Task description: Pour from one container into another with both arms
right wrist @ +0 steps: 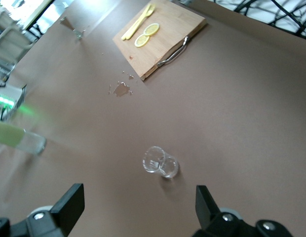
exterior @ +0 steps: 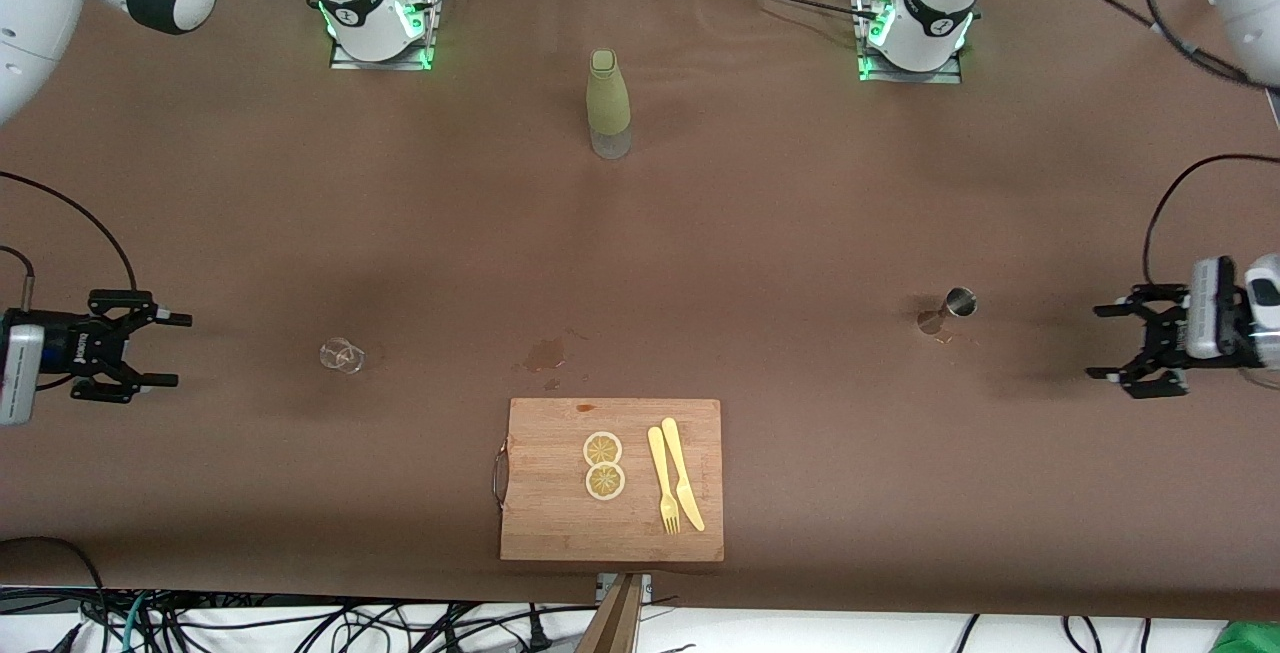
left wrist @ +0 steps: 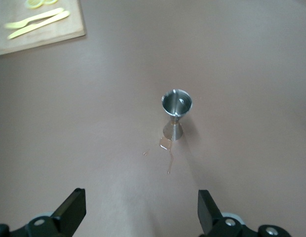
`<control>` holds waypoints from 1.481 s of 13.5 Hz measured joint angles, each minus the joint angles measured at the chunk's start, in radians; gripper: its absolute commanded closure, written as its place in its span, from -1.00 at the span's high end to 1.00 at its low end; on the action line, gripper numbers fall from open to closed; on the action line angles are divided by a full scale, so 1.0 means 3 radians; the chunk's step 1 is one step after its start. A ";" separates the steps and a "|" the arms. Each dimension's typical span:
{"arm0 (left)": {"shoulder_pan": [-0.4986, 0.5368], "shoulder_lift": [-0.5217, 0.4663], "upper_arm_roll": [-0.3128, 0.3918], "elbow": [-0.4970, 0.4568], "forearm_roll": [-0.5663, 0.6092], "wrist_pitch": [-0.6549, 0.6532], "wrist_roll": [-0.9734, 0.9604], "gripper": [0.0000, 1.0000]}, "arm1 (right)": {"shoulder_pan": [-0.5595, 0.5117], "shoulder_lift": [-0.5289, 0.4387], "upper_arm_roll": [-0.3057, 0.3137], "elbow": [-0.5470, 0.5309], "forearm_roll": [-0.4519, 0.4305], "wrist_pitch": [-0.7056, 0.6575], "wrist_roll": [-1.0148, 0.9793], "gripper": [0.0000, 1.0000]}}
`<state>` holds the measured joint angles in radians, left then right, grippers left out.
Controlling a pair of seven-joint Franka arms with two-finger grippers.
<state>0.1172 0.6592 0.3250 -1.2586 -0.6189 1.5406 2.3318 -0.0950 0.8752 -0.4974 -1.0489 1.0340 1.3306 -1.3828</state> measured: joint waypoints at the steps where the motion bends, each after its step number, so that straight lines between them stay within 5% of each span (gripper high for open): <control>1: -0.0013 -0.0162 -0.0039 -0.0008 0.0154 0.0000 -0.0302 1.00 | 0.0029 -0.0068 0.0001 0.0006 -0.0061 -0.0002 0.0300 1.00; 6: -0.0258 -0.0941 -0.0104 -0.0269 0.0768 -0.0004 -0.1954 1.00 | 0.0215 -0.0468 0.0164 0.0018 -0.0765 -0.0001 0.1766 1.00; 12: -0.0493 -0.1704 -0.0422 -0.0565 0.1546 -0.0010 -0.4330 1.00 | 0.0261 -0.1209 0.1100 0.0042 -0.2482 0.0029 0.3647 1.00; 20: -0.0774 -0.2222 -0.0639 -0.0934 0.2061 -0.0196 -0.7084 1.00 | 0.0341 -0.2050 0.1244 -0.0706 -0.3227 -0.0200 0.4236 1.00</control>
<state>-0.1151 -0.0074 0.1333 -1.5388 -0.0005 1.4819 0.2066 0.0073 0.2603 -0.1242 -1.2608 0.0660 1.2706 -0.1120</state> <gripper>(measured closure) 0.000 0.000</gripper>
